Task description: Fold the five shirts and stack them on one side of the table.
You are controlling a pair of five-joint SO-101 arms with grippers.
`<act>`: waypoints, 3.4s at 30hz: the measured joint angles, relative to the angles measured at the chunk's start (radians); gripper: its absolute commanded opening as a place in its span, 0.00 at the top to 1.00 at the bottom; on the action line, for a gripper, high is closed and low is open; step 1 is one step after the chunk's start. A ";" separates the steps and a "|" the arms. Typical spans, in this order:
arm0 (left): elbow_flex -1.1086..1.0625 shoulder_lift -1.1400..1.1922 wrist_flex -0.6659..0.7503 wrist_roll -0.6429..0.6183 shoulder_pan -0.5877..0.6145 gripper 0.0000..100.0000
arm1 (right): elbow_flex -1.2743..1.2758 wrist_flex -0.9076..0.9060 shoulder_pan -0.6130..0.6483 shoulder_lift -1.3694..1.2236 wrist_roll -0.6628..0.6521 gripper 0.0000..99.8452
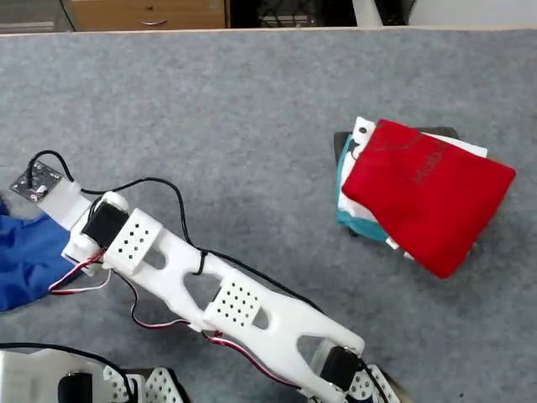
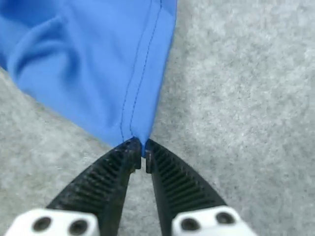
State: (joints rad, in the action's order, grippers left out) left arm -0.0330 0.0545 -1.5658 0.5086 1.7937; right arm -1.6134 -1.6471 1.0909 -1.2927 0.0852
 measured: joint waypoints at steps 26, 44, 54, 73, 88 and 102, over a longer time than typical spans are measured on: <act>0.092 0.000 0.092 -0.130 -0.229 0.81 | 0.508 -0.117 -0.566 0.433 -0.020 0.99; 0.219 0.000 0.046 -0.414 -0.167 0.81 | 0.836 0.330 -0.133 0.473 0.252 0.80; 0.216 0.000 0.046 -0.368 -0.129 0.81 | 0.242 0.183 -0.081 0.006 0.457 0.80; 0.210 0.000 0.046 -0.368 -0.206 0.81 | 0.112 -0.107 -0.133 -0.021 0.322 0.99; 0.301 0.031 0.046 -0.463 -0.845 0.72 | 1.399 -0.066 -0.614 0.819 -0.163 0.99; 0.861 0.585 0.046 -1.020 -1.508 0.75 | 1.863 0.224 -0.775 0.973 -0.362 0.99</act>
State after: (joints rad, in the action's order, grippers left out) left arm 0.8278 0.6391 -1.5198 -0.5117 0.2854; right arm 0.2493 -1.4231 0.3161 -0.3199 -0.2770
